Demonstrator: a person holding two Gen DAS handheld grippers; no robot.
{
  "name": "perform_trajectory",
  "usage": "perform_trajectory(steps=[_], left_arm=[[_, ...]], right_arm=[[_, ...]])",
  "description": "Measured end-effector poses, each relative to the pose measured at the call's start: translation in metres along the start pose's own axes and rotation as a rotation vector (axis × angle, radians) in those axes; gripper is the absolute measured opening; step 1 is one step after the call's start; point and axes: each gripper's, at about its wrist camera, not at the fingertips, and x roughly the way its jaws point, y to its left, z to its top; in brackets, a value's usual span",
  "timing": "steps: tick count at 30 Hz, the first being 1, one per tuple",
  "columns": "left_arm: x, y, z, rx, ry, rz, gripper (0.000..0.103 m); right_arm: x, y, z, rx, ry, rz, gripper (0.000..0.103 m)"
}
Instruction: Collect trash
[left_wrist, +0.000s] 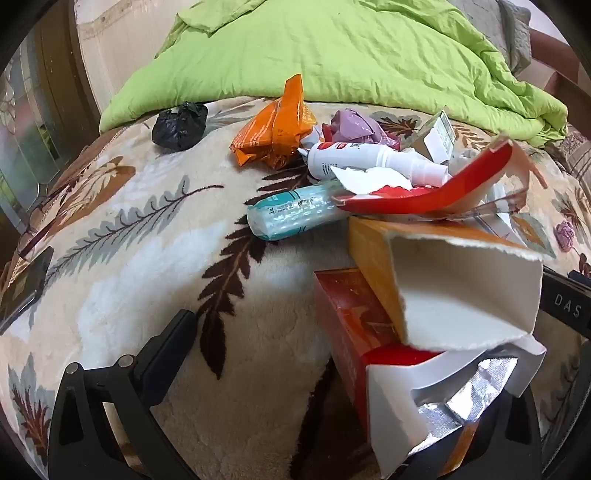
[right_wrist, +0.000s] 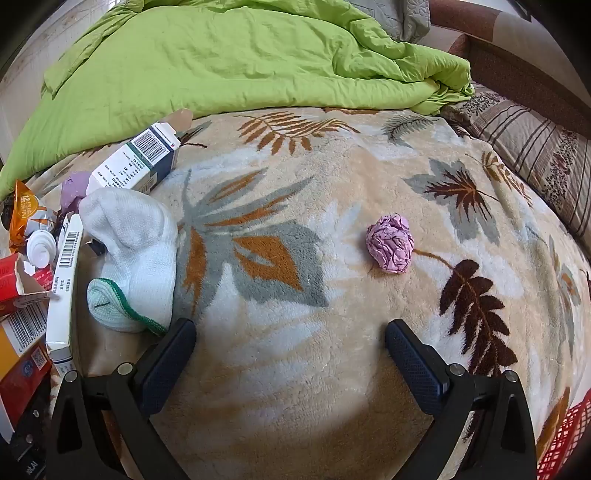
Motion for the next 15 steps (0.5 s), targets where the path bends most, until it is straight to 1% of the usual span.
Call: perform_trajectory(steps=[1,2,3,5,7,9,10,11,12,13,15], left_arm=[[0.001,0.002,0.001,-0.003,0.002,-0.006,0.103],[0.002,0.004,0.002,-0.001,0.005,-0.005,0.103],[0.003,0.005,0.003,0.003,0.004,0.001,0.103],[0.005,0.012,0.008,0.005,0.012,-0.001,0.103],[-0.01,-0.011,0.006,0.053,0.0,0.06,0.103],[-0.016,-0.01,0.007,0.042,-0.012,0.044,0.103],[-0.022,-0.009,0.009,0.033,-0.024,0.03,0.103],[-0.029,-0.003,-0.001,0.013,-0.053,0.002,0.103],[-0.037,-0.002,-0.003,-0.006,-0.073,-0.02,0.103],[-0.045,0.0,-0.004,-0.02,-0.095,-0.037,0.103],[-0.062,0.0,-0.006,-0.025,-0.135,-0.049,0.103]], right_arm=[[0.0,0.0,0.001,0.0,0.001,0.0,0.103],[-0.001,0.0,-0.001,0.0,-0.053,-0.003,0.103],[-0.001,0.0,0.0,0.0,-0.028,-0.001,0.103],[0.0,0.001,-0.001,-0.002,-0.035,-0.004,0.103],[0.0,-0.003,0.0,0.001,-0.03,0.008,0.103],[-0.003,-0.01,0.001,0.019,-0.024,0.046,0.103],[-0.006,-0.017,0.003,0.021,-0.007,0.082,0.103],[-0.007,-0.013,0.005,0.016,0.015,0.1,0.103],[-0.01,-0.015,0.005,0.001,0.035,0.114,0.103],[-0.015,-0.018,0.005,-0.017,0.048,0.121,0.103],[-0.03,-0.024,0.0,-0.023,0.021,0.108,0.103]])
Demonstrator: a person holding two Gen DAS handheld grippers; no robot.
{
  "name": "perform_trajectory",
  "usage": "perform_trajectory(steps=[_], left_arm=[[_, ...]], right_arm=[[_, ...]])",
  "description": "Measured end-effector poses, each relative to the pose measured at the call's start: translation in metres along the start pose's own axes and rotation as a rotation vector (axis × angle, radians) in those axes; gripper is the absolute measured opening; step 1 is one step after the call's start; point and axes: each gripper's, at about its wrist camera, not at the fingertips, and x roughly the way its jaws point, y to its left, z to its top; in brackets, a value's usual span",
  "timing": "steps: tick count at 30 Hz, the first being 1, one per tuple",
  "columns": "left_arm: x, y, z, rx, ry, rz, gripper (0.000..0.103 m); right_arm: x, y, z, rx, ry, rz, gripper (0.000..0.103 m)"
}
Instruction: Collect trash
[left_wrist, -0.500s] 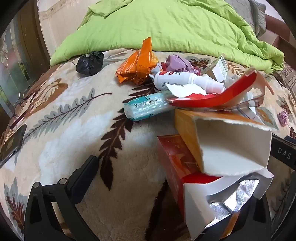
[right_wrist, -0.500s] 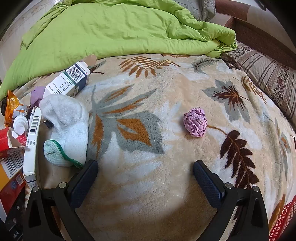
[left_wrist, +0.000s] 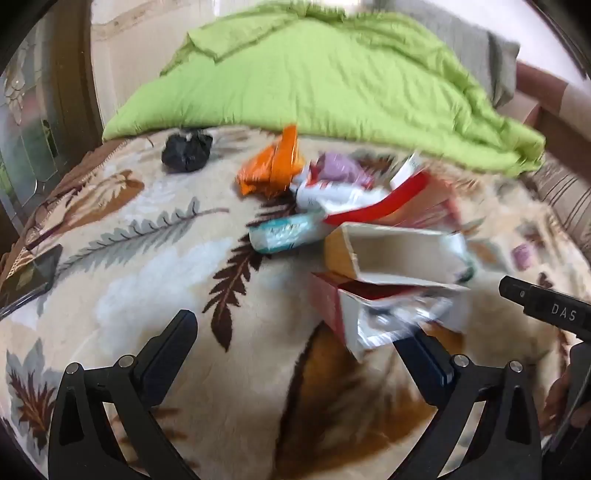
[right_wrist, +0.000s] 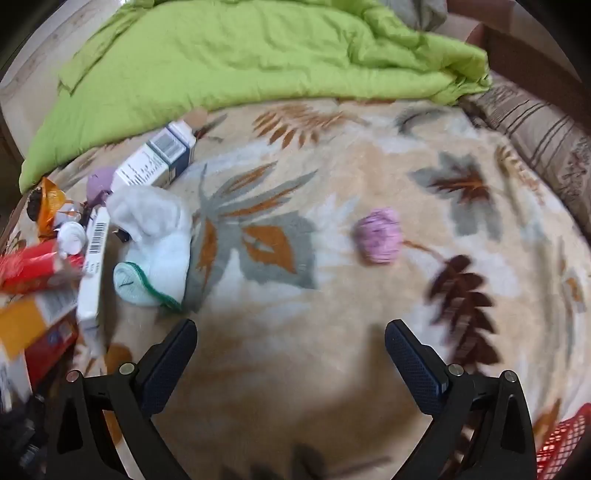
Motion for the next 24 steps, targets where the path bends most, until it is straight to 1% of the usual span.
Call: perform_trajectory(steps=[2,4,5,7,9,10,11,13,14,15,16,18,20,22,24], left_arm=[[-0.014,-0.002,-0.005,0.009,-0.049,0.012,0.103],[-0.03,-0.004,-0.006,0.012,-0.095,0.011,0.103],[-0.039,-0.003,-0.008,0.011,-0.117,0.003,0.103],[-0.054,-0.003,-0.014,0.021,-0.144,0.003,0.103],[-0.07,0.002,-0.022,0.019,-0.144,-0.016,0.103],[-0.077,0.005,-0.027,0.013,-0.15,-0.019,0.103],[-0.091,0.01,-0.036,0.004,-0.17,-0.024,0.103],[-0.108,0.013,-0.05,0.005,-0.2,-0.012,0.103],[-0.119,0.014,-0.059,0.016,-0.204,-0.002,0.103],[-0.126,0.014,-0.066,0.019,-0.218,0.009,0.103],[-0.134,0.013,-0.069,0.015,-0.242,0.029,0.103],[-0.151,0.013,-0.074,0.013,-0.32,0.067,0.103],[-0.159,0.009,-0.074,0.03,-0.365,0.079,0.103],[-0.159,0.009,-0.072,0.034,-0.376,0.084,0.103],[-0.155,0.007,-0.071,0.039,-0.376,0.099,0.103]], right_arm=[[-0.017,-0.011,-0.007,0.043,-0.035,0.023,0.103],[-0.04,-0.021,-0.011,0.072,-0.109,0.031,0.103],[-0.054,-0.024,-0.013,0.07,-0.161,0.022,0.103],[-0.076,-0.026,-0.017,0.043,-0.244,0.009,0.103],[-0.101,-0.026,-0.024,0.016,-0.319,0.017,0.103],[-0.114,-0.025,-0.031,0.007,-0.353,0.047,0.103],[-0.121,-0.024,-0.035,-0.005,-0.367,0.07,0.103],[-0.138,-0.017,-0.047,-0.052,-0.395,0.084,0.103],[-0.151,-0.011,-0.057,-0.087,-0.436,0.085,0.103],[-0.164,-0.006,-0.067,-0.122,-0.481,0.085,0.103],[-0.173,-0.002,-0.075,-0.15,-0.508,0.081,0.103],[-0.188,0.007,-0.098,-0.202,-0.538,0.077,0.103],[-0.196,0.006,-0.112,-0.221,-0.545,0.105,0.103],[-0.202,0.005,-0.12,-0.224,-0.564,0.111,0.103],[-0.201,0.004,-0.12,-0.216,-0.566,0.117,0.103]])
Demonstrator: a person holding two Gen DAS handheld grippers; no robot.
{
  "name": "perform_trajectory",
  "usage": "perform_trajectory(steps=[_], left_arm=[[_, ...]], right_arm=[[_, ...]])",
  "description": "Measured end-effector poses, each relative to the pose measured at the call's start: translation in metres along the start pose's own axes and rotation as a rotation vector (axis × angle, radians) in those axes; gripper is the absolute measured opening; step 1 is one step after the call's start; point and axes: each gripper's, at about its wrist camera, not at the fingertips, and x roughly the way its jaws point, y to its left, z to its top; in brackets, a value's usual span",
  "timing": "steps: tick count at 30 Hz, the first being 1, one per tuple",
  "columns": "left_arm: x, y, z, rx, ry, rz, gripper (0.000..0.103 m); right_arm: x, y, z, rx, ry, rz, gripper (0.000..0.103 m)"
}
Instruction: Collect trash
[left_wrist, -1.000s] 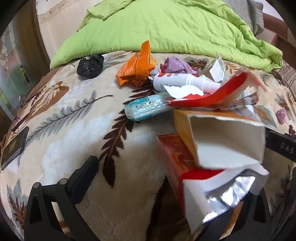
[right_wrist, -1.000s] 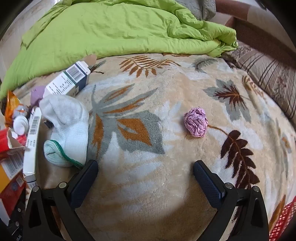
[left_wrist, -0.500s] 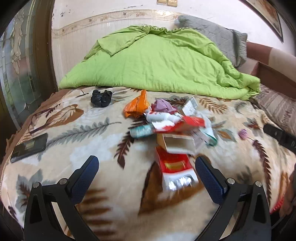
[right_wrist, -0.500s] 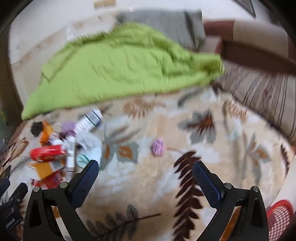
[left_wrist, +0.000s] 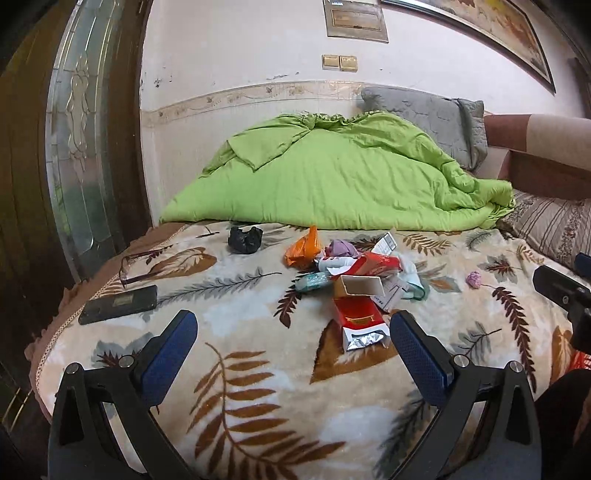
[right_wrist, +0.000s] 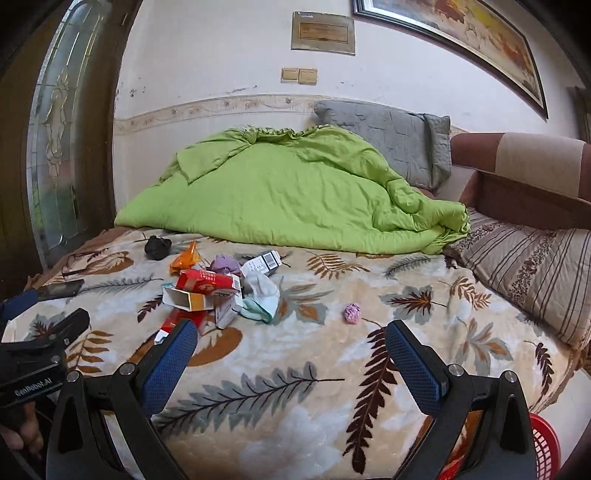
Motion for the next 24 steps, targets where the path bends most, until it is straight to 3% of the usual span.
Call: perform_trajectory(steps=[9,24], left_arm=[[0.009,-0.007,-0.001,0.017,-0.01,-0.018,0.103],[0.0,-0.012,-0.001,0.054,-0.055,-0.034,0.103]], right_arm=[[0.011,-0.016,-0.003,0.062,0.041,-0.024,0.103],[0.011,-0.014,-0.003,0.051,0.039,-0.03,0.103]])
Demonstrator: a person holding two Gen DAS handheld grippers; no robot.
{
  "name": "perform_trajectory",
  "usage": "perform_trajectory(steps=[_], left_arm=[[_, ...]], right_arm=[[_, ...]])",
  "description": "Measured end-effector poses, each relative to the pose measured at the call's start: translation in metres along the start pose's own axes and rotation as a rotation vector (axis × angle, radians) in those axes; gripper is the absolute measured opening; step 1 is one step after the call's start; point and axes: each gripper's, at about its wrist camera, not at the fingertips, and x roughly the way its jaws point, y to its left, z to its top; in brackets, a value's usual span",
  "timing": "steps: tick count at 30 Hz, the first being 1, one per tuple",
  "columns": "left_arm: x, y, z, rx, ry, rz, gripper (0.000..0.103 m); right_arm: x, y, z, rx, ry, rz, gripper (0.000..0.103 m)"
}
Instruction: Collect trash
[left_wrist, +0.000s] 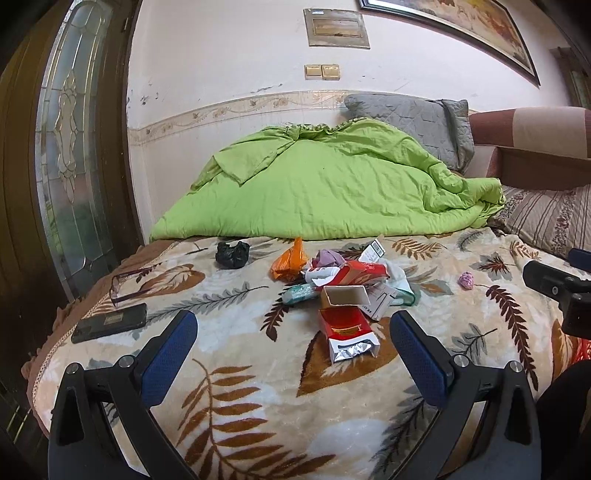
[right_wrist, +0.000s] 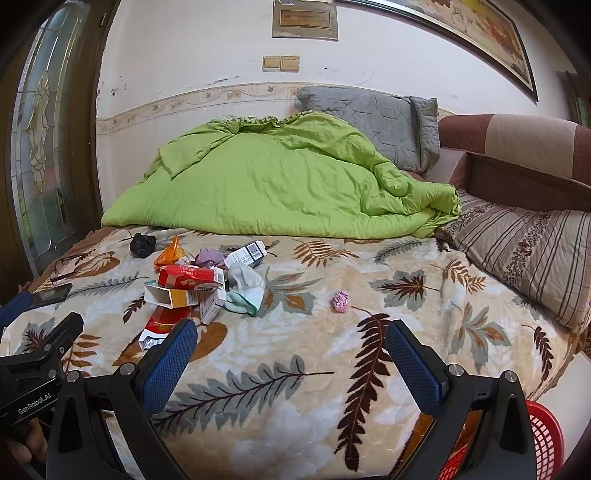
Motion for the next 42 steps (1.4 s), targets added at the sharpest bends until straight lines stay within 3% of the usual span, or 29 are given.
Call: perform_trajectory(steps=[42], left_arm=[[0.0018,0.0021,-0.002,0.005,0.011,-0.003,0.103]], right_arm=[[0.0012,0.0026,-0.0006,-0.002,0.001,-0.002,0.103]])
